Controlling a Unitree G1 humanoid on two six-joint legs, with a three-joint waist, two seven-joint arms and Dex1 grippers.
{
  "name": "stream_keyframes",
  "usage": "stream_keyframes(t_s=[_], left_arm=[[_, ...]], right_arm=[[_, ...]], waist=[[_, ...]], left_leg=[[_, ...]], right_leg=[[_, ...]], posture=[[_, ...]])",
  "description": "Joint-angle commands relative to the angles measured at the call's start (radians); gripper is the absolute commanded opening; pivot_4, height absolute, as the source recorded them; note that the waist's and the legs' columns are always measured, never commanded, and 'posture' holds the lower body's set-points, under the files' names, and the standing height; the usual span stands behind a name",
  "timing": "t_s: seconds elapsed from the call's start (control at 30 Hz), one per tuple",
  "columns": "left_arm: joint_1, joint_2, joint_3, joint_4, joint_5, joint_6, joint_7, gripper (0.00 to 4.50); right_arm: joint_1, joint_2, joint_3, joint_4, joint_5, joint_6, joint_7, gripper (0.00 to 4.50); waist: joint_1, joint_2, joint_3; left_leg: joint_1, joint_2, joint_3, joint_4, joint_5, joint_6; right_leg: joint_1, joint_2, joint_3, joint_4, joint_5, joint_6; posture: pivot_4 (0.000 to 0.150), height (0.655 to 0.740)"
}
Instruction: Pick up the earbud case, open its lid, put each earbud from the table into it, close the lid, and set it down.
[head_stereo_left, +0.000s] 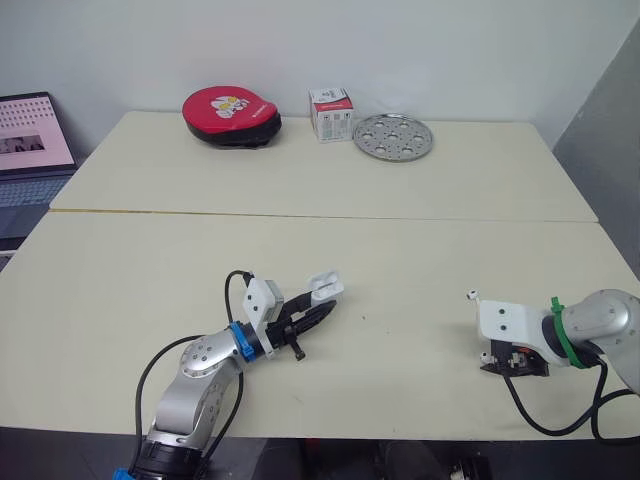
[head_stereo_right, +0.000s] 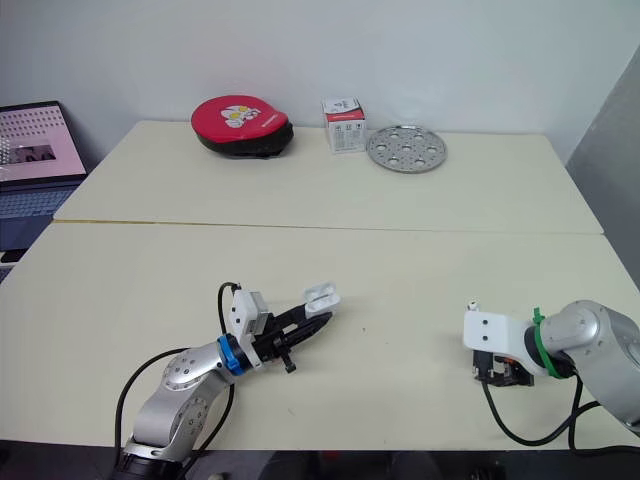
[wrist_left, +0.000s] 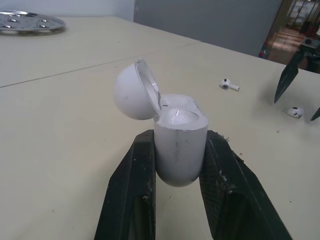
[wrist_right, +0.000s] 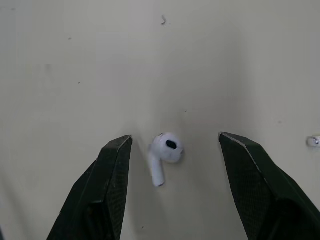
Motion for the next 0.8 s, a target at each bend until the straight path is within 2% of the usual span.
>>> stream_keyframes(t_s=[0.03, 0.27, 0.37, 0.53, 0.8], left_arm=[[0.004, -0.004, 0.000, -0.034, -0.003, -0.014, 0.007, 0.81], [0.006, -0.008, 0.000, -0.034, -0.001, -0.015, 0.011, 0.81], [0.005, -0.009, 0.001, -0.031, 0.000, -0.017, 0.011, 0.81], [0.001, -0.012, 0.000, -0.028, 0.001, -0.020, 0.011, 0.81], [-0.005, -0.014, 0.001, -0.023, 0.000, -0.023, 0.008, 0.81]], right_arm=[[-0.023, -0.004, 0.022, 0.009, -0.011, 0.017, 0.011, 2.85], [-0.009, -0.021, 0.031, 0.010, -0.002, 0.024, 0.029, 2.85], [-0.004, -0.024, 0.032, 0.014, -0.006, 0.021, 0.029, 2.25], [0.001, -0.028, 0.031, 0.015, -0.015, 0.013, 0.031, 0.48], [-0.030, -0.017, -0.013, -0.011, 0.025, 0.022, 0.044, 0.38]], waist=[[0.000, 0.000, 0.000], [0.000, 0.000, 0.000], [0.000, 0.000, 0.000], [0.000, 0.000, 0.000], [0.000, 0.000, 0.000]], left_leg=[[0.000, 0.000, 0.000, 0.000, 0.000, 0.000], [0.000, 0.000, 0.000, 0.000, 0.000, 0.000], [0.000, 0.000, 0.000, 0.000, 0.000, 0.000], [0.001, 0.000, 0.000, 0.000, 0.000, 0.000], [0.000, 0.000, 0.000, 0.000, 0.000, 0.000]], right_leg=[[0.000, 0.000, 0.000, 0.000, 0.000, 0.000], [0.000, 0.000, 0.000, 0.000, 0.000, 0.000], [0.000, 0.000, 0.000, 0.000, 0.000, 0.000], [0.001, 0.000, 0.000, 0.000, 0.000, 0.000], [0.001, 0.000, 0.000, 0.000, 0.000, 0.000]], posture=[[0.150, 0.7400], [0.150, 0.7400], [0.150, 0.7400], [0.150, 0.7400], [0.150, 0.7400]])
